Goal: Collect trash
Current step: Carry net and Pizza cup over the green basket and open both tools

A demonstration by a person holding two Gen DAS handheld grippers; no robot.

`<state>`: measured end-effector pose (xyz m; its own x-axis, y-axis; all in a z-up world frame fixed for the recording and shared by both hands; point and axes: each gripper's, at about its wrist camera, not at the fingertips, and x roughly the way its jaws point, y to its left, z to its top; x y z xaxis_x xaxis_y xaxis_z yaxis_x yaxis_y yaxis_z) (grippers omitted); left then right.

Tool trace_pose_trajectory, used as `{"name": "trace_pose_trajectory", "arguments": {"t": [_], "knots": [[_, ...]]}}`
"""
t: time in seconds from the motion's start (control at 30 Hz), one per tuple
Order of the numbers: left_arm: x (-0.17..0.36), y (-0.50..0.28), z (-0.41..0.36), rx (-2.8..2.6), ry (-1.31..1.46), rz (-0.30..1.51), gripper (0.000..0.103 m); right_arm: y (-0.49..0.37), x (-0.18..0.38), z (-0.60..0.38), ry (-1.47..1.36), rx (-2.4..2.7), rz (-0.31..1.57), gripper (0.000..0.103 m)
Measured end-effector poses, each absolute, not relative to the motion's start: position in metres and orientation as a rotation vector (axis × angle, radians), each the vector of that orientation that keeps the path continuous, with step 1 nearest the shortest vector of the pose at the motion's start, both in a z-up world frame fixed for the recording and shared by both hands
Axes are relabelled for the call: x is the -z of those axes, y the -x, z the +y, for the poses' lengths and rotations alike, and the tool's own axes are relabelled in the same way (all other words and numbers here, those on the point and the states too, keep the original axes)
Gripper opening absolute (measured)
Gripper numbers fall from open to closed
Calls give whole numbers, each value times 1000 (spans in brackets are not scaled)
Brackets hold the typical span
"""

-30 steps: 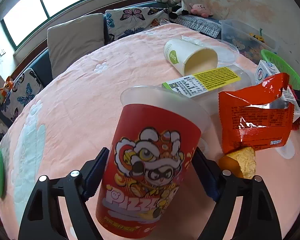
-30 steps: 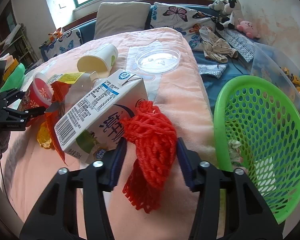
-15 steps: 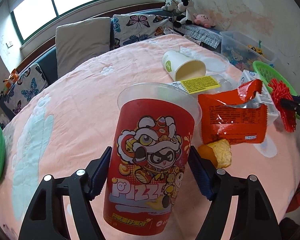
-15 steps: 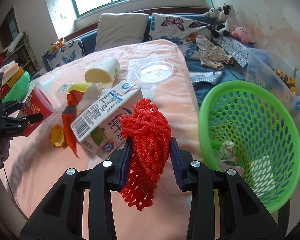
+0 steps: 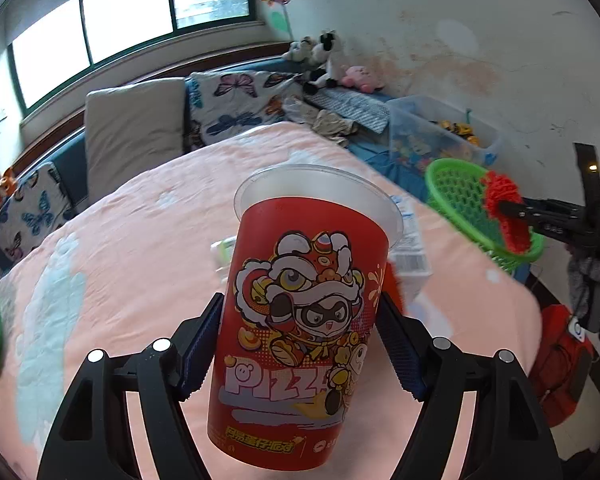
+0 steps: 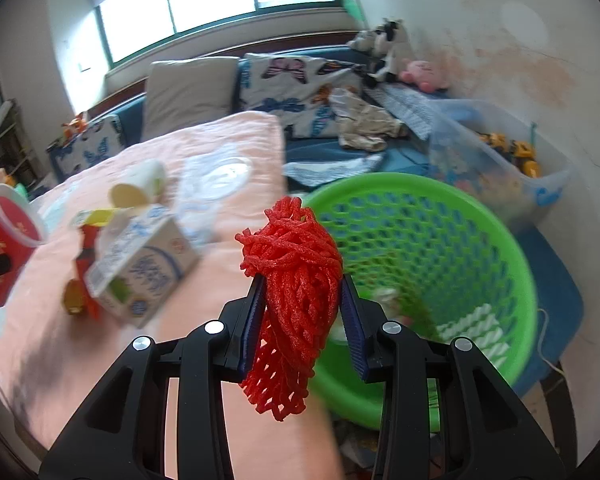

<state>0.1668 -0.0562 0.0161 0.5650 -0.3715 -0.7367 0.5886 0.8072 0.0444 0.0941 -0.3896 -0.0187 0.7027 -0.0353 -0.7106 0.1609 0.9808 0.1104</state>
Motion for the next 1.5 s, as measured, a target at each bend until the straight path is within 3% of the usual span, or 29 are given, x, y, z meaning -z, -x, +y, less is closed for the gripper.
{"name": "trace_pose_trajectory", "arguments": {"t": [0.17,0.4,1.03,1.23,1.3,1.5], "knots": [[-22,-164,-100,642,-301,775,72,-93,26,-424,-181,178,792,44],[-22,-163,-171,730,-306,779,72,-81,30,-456,-199,233,766,67],[24,-169,-327,840,-393,901,73,-28,22,-500,-312,270,684,73],[42,-170,-342,845,-390,943,75,-21,28,-503,-332,275,691,73],[43,-171,-344,851,-376,949,82,-19,30,-504,-338,276,693,73],[38,-166,-336,858,-354,924,83,-18,29,-501,-345,277,692,73]]}}
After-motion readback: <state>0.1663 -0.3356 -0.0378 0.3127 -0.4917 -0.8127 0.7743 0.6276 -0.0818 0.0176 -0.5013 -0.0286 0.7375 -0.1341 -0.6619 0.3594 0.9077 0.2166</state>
